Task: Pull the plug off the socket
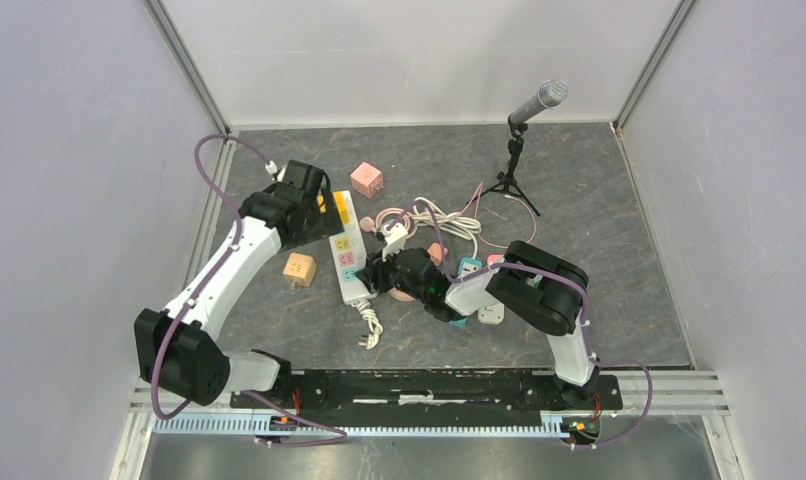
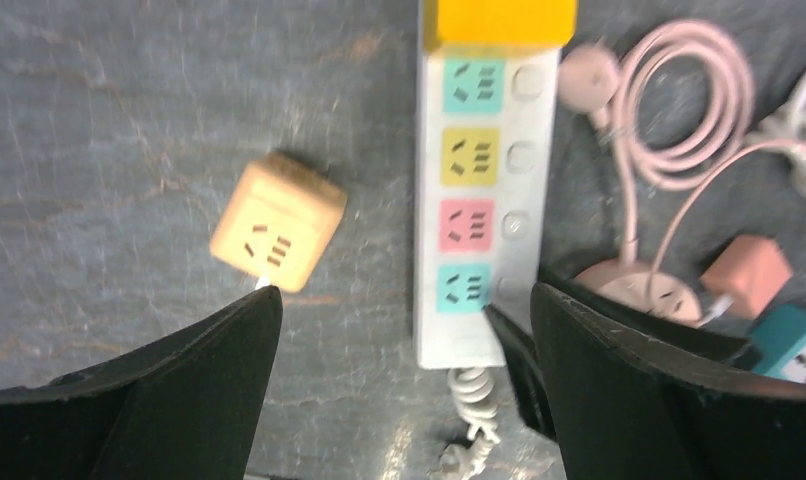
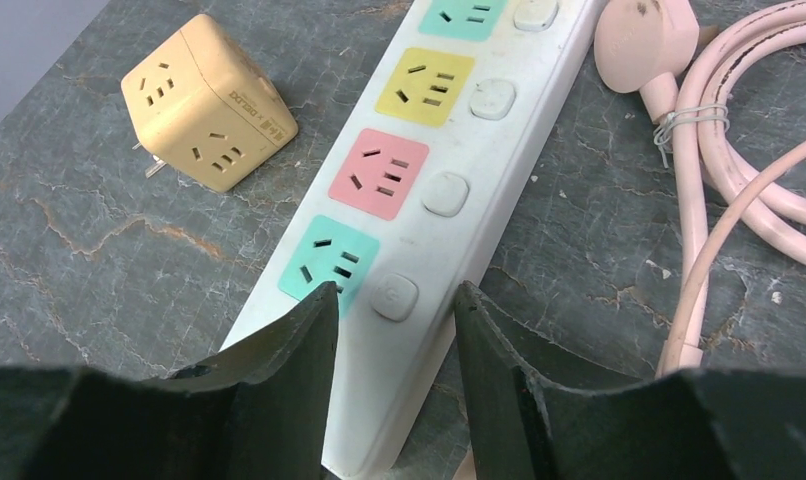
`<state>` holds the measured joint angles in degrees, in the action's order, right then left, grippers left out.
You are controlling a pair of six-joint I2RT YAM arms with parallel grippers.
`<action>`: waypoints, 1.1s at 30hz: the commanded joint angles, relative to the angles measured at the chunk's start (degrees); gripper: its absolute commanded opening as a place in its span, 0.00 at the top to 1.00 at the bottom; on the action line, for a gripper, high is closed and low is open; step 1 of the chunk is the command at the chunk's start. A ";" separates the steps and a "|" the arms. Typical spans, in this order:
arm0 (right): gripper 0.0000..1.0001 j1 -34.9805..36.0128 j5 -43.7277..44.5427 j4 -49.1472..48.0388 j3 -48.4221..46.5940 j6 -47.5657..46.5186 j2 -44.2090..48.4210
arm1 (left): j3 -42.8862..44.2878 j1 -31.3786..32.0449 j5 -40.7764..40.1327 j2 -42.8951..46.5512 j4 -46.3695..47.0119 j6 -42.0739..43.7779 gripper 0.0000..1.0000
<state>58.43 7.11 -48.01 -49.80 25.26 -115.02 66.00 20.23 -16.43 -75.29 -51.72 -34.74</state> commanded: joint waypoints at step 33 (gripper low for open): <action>0.38 -1.05 -3.87 2.54 2.69 0.28 -1.01 | 25.83 -3.86 -1.47 -35.07 3.65 2.67 0.24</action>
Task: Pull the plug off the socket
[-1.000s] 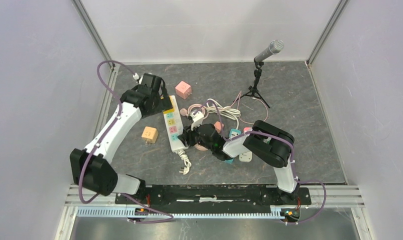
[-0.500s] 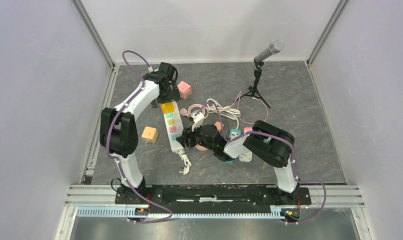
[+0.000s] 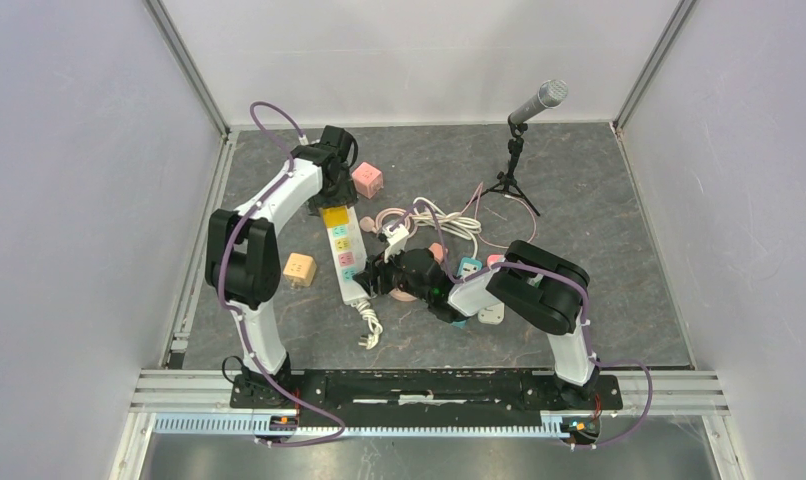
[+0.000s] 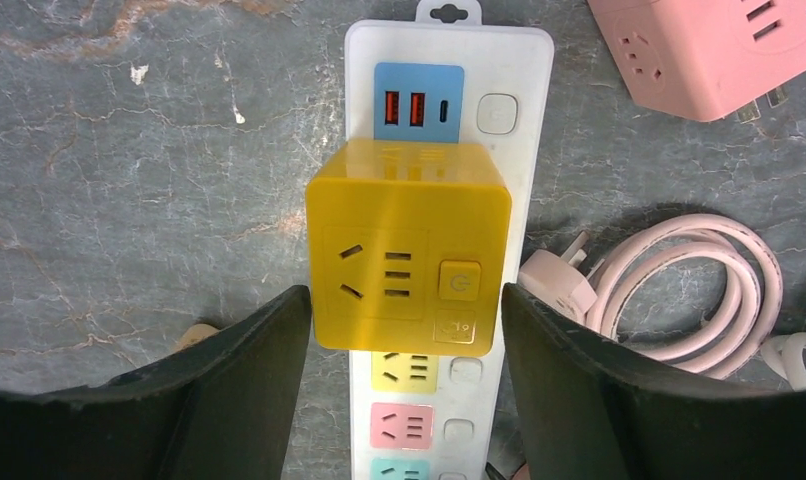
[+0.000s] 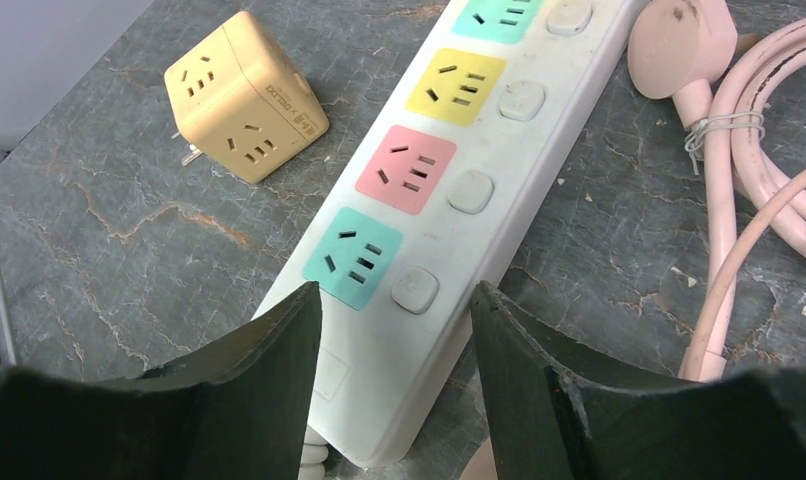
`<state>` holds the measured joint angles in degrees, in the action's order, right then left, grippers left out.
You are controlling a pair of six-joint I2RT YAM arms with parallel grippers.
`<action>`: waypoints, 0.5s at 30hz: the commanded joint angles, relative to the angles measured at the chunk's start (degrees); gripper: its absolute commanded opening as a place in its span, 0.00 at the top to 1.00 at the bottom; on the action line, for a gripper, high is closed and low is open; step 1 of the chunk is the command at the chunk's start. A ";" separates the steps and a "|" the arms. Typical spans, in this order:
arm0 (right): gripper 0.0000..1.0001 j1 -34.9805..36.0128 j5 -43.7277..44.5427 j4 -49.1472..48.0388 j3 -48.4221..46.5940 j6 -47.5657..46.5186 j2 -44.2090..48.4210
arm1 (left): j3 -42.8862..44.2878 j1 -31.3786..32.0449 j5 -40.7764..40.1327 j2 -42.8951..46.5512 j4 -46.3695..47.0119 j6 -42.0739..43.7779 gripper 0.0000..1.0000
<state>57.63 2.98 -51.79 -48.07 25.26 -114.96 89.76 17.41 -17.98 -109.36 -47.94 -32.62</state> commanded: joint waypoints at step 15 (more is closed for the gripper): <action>0.51 -0.23 4.49 10.48 -1.19 2.16 -3.14 | 2.76 -3.21 17.40 0.15 -0.27 7.59 0.46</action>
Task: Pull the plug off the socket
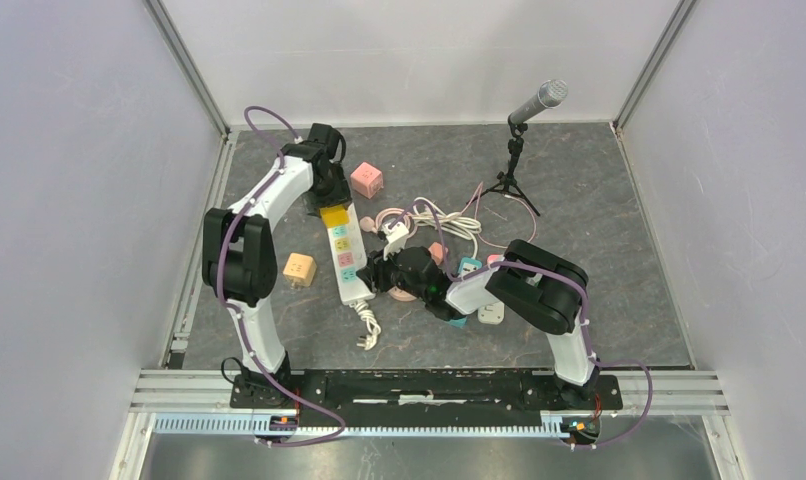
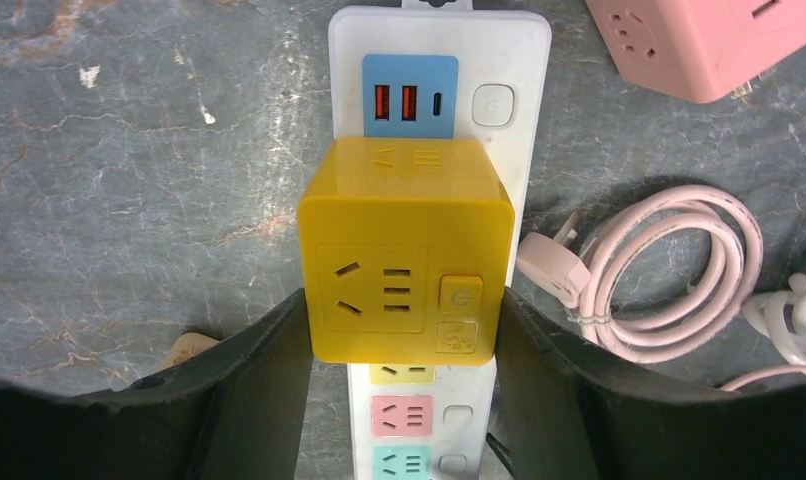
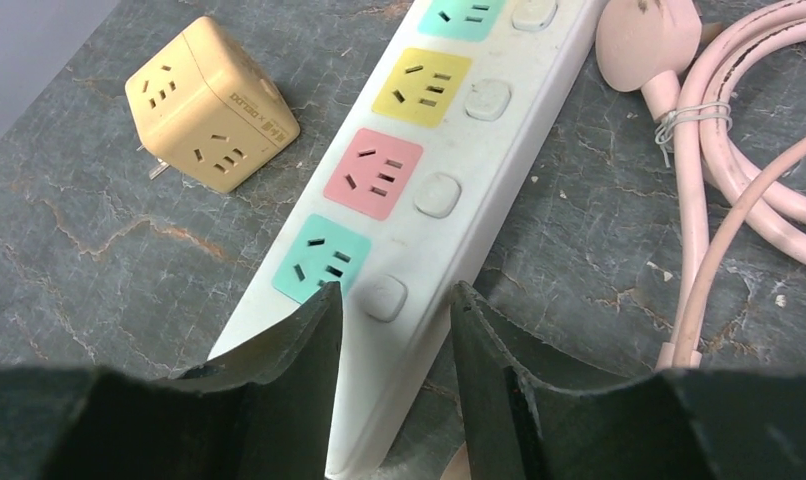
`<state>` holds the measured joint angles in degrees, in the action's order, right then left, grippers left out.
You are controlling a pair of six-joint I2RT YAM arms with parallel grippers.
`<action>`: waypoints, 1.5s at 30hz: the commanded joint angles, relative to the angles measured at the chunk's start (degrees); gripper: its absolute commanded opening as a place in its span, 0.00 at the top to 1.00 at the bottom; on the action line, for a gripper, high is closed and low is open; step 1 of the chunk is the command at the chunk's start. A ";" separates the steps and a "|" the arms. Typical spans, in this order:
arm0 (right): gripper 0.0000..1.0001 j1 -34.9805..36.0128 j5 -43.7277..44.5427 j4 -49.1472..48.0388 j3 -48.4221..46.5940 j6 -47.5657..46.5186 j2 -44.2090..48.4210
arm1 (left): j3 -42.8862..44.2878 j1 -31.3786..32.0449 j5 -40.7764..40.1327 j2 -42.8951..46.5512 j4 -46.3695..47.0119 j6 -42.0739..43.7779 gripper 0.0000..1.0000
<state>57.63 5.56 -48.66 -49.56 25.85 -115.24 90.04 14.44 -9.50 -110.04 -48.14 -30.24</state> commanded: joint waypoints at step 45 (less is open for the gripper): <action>0.56 0.08 2.35 13.33 -3.53 0.95 -5.28 | 9.03 1.85 3.05 -0.94 -9.91 10.90 0.59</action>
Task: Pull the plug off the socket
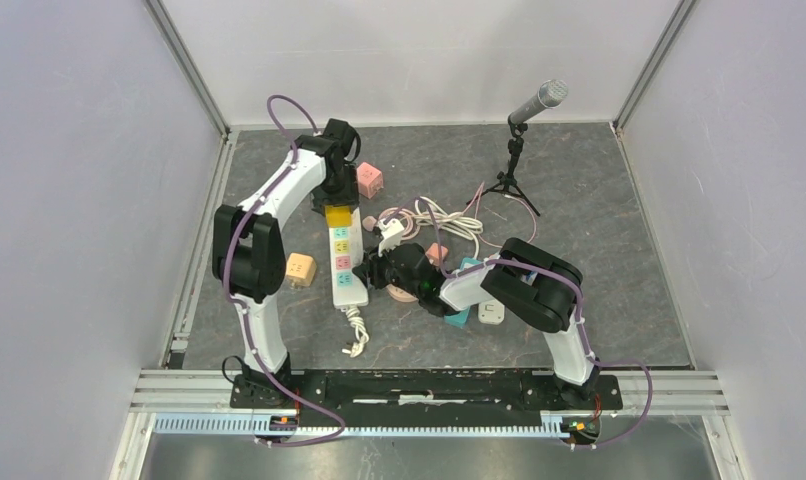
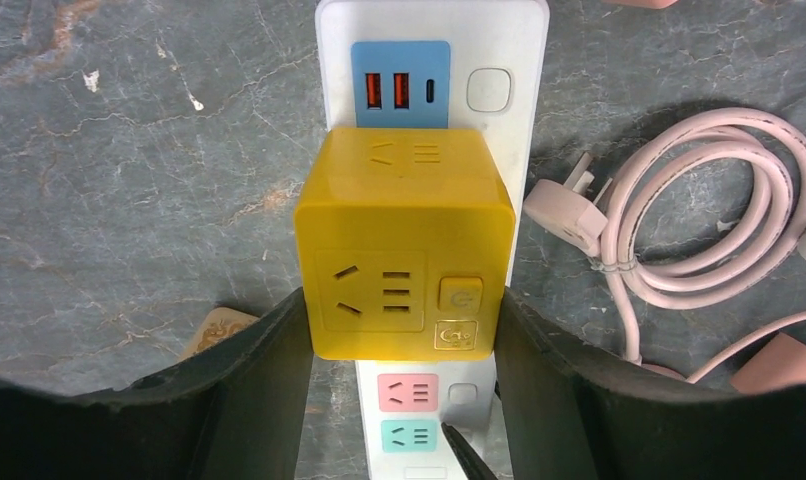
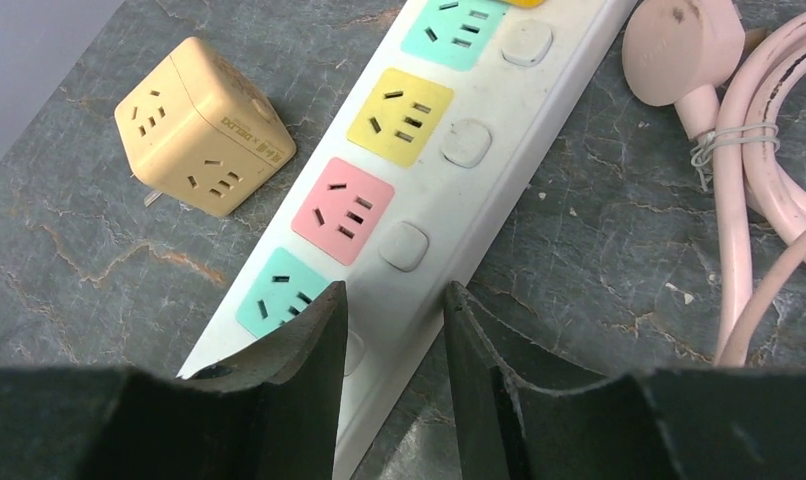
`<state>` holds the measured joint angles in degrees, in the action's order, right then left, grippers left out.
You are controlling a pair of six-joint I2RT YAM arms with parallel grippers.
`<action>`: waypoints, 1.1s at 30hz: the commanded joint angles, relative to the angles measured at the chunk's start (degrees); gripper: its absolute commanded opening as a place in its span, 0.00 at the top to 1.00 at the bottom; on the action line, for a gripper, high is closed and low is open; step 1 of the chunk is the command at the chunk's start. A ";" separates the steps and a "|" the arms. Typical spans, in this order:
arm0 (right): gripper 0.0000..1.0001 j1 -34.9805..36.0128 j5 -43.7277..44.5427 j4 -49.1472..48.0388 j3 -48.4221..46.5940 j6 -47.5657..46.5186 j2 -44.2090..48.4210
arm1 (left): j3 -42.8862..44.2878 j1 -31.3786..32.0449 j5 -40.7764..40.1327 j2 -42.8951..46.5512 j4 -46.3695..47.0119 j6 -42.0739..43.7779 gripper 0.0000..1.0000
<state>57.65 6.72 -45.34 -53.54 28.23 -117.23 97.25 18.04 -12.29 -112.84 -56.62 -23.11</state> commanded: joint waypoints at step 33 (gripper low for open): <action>0.44 1.30 -0.97 10.91 -1.49 -4.37 -4.37 | -5.60 -4.51 5.75 8.13 4.05 -2.06 0.65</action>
<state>58.65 5.41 -42.81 -56.45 24.21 -118.58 91.39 13.23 -6.66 -109.73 -54.37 -25.71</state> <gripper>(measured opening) 0.559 0.676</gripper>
